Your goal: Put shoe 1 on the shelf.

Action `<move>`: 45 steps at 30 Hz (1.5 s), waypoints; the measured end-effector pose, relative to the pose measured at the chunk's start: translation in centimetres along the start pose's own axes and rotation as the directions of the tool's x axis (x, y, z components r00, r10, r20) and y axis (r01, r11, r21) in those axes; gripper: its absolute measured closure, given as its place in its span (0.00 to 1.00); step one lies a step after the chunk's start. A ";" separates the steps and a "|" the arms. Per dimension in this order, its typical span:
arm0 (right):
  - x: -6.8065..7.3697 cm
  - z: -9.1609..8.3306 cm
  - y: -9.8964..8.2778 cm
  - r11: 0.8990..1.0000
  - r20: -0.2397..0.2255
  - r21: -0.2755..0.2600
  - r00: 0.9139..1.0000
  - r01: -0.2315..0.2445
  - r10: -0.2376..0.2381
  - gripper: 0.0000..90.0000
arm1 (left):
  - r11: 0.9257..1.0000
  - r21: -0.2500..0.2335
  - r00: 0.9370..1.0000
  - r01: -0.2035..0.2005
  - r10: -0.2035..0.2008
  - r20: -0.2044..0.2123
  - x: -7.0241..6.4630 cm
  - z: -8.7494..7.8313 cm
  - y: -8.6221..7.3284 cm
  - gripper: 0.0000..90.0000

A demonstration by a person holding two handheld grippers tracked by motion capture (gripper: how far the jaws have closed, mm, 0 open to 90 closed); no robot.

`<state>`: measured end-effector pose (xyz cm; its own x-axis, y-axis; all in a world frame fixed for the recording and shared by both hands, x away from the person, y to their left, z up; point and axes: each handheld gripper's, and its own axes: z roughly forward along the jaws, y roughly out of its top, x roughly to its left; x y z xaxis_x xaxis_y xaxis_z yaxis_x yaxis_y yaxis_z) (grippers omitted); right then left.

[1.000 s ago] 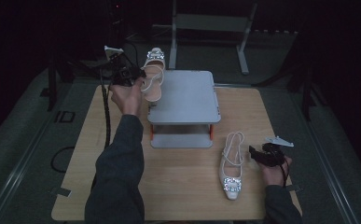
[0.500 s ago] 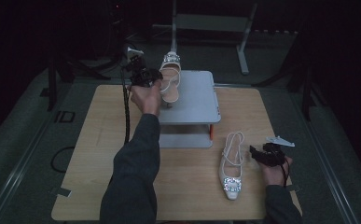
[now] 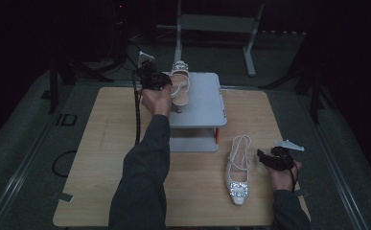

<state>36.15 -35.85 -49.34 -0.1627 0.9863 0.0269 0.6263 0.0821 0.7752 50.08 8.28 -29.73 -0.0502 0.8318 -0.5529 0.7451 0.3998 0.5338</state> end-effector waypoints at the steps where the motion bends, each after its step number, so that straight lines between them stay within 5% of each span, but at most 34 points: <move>1: 0.0 0.0 0.0 1.000 0.000 0.001 1.000 0.000 0.000 0.42 | 1.000 -0.001 1.000 -0.001 0.001 -0.006 0.0 0.0 0.0 0.89; 14: 0.1 0.1 0.0 1.000 -0.002 0.004 1.000 0.002 -0.002 0.42 | 0.997 0.020 0.996 -0.070 0.071 -0.046 0.0 0.6 0.1 0.89; 22: 0.2 0.1 0.0 1.000 -0.002 0.007 1.000 0.005 -0.005 0.42 | 0.994 0.028 0.994 -0.110 0.110 -0.020 0.2 0.7 0.3 0.86; 24: 0.2 0.1 0.0 1.000 -0.002 0.007 1.000 0.004 -0.004 0.42 | 0.993 0.015 0.993 -0.116 0.116 0.021 0.3 0.6 0.2 0.75; 28: 0.1 0.1 0.0 1.000 -0.003 0.005 1.000 0.000 0.000 0.42 | 0.989 -0.027 0.989 -0.147 0.147 0.022 0.2 -0.1 0.1 0.63; 36: 0.2 0.1 0.0 1.000 -0.002 0.011 1.000 0.004 -0.004 0.42 | 0.976 -0.128 0.981 -0.176 0.185 0.064 0.4 -2.1 -0.1 0.57; 45: 0.0 0.0 -0.1 1.000 -0.001 0.006 1.000 -0.002 0.002 0.42 | 0.965 -0.206 0.980 -0.164 0.184 0.082 0.4 -3.0 0.1 0.51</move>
<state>36.10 -35.89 -49.37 -0.1626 0.9863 0.0292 0.6309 0.0811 0.7716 48.13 9.86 -27.97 0.1419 0.8567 -0.4958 0.5904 0.3288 0.7371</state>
